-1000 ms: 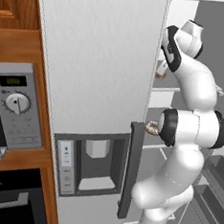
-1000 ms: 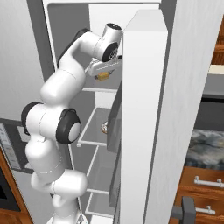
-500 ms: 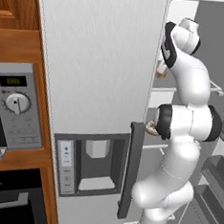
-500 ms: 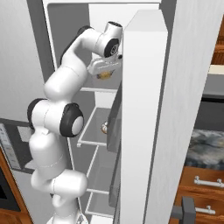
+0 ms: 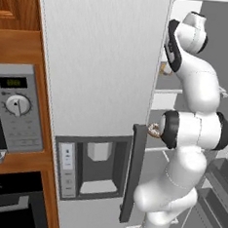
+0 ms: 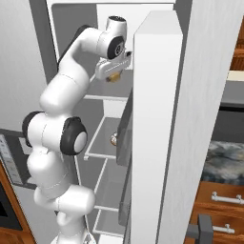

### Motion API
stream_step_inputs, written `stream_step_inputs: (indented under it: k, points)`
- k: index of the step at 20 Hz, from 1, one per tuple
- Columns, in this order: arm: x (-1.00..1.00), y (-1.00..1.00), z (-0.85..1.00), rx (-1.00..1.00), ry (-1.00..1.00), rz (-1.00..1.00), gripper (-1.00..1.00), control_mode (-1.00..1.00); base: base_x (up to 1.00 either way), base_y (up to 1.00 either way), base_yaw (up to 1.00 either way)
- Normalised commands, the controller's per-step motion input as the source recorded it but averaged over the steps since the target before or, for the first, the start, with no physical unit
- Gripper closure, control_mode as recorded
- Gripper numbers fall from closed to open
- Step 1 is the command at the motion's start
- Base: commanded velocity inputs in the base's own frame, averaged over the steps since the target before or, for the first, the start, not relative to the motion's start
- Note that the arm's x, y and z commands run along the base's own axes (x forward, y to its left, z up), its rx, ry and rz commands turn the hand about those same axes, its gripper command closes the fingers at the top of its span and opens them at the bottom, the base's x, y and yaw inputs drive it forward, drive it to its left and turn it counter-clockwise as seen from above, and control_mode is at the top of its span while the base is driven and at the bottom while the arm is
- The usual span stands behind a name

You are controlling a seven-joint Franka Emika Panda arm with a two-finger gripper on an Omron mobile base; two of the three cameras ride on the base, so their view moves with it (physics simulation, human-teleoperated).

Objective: Take the cake and donut from the fridge and place them on the empty tray on the dining counter.

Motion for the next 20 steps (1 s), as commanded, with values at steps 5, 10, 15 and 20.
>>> stream_step_inputs:
  k: [5, 10, 15, 20]
  points:
    - [-0.79, 0.19, -0.19, -0.12, -0.43, -0.21, 1.00, -1.00, 0.00, 0.00, 0.00]
    - [-0.77, -0.07, 0.73, 0.28, 0.04, -0.34, 1.00, -1.00, 0.00, 0.00, 0.00]
    - [-0.64, 0.00, 0.84, 0.23, 0.03, -0.28, 1.00, -1.00, 0.00, 0.00, 0.00]
    - [-0.88, 0.01, 0.46, 0.15, 0.00, -0.24, 1.00, -1.00, 0.00, 0.00, 0.00]
